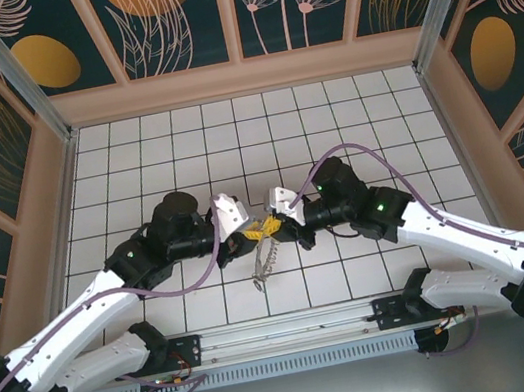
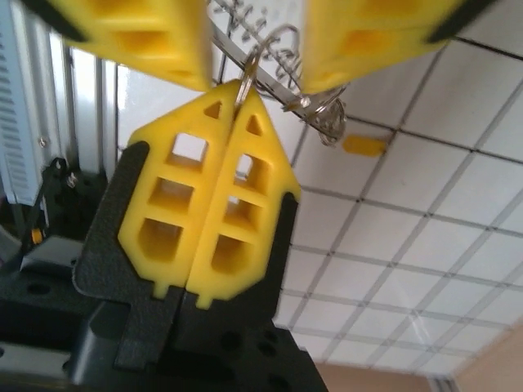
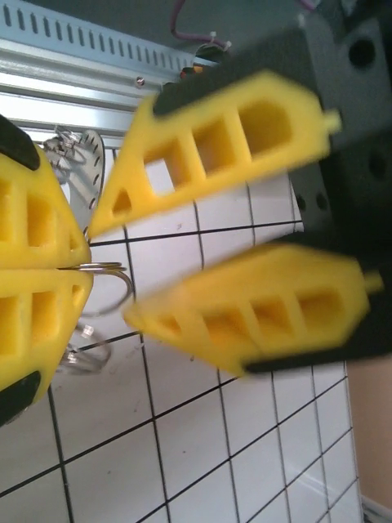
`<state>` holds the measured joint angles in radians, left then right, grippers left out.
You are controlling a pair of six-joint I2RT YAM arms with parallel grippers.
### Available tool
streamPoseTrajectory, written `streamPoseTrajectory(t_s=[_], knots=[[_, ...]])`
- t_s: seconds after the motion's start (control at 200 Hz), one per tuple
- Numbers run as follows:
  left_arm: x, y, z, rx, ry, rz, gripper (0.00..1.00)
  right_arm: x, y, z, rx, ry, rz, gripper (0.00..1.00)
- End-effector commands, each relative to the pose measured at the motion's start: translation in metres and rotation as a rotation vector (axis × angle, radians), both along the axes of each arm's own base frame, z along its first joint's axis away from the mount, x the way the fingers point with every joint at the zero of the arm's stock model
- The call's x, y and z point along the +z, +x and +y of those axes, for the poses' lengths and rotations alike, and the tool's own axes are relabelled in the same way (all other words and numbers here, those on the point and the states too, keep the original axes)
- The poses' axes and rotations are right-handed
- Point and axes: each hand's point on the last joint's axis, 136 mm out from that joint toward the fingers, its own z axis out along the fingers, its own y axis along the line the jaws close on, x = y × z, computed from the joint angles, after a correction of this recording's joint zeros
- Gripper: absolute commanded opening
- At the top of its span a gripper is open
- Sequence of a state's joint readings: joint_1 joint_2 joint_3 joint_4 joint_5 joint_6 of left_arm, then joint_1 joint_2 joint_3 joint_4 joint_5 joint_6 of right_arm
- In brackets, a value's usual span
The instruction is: Put the keys on the keyring
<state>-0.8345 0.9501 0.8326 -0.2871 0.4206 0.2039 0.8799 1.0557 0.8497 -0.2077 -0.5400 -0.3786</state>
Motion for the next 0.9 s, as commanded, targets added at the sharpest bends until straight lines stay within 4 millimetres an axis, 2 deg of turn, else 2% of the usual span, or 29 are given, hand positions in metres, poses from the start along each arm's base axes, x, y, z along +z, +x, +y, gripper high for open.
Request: streamPoseTrajectory(t_s=[0.0,0.06,0.24,0.42,0.525,0.896], knots=[[0.037,-0.003,0.008,0.050,-0.178,-0.086,0.44,0.051,-0.003,-0.004,0.027,0.205,-0.041,0.00],[0.046,-0.007,0.014,0.062,-0.241,-0.103,0.45,0.061,-0.004,-0.008,0.036,0.264,-0.026,0.00],[0.056,-0.028,0.015,-0.012,-0.360,-0.082,0.36,0.081,-0.011,-0.013,0.090,0.395,0.008,0.00],[0.066,-0.037,0.010,-0.074,-0.432,-0.082,0.29,0.087,-0.022,-0.013,0.152,0.477,0.018,0.00],[0.068,-0.037,0.006,-0.097,-0.439,-0.082,0.20,0.089,-0.026,-0.014,0.174,0.516,0.019,0.00],[0.064,-0.032,-0.003,-0.110,-0.436,-0.082,0.25,0.086,-0.033,-0.014,0.224,0.554,0.034,0.00]])
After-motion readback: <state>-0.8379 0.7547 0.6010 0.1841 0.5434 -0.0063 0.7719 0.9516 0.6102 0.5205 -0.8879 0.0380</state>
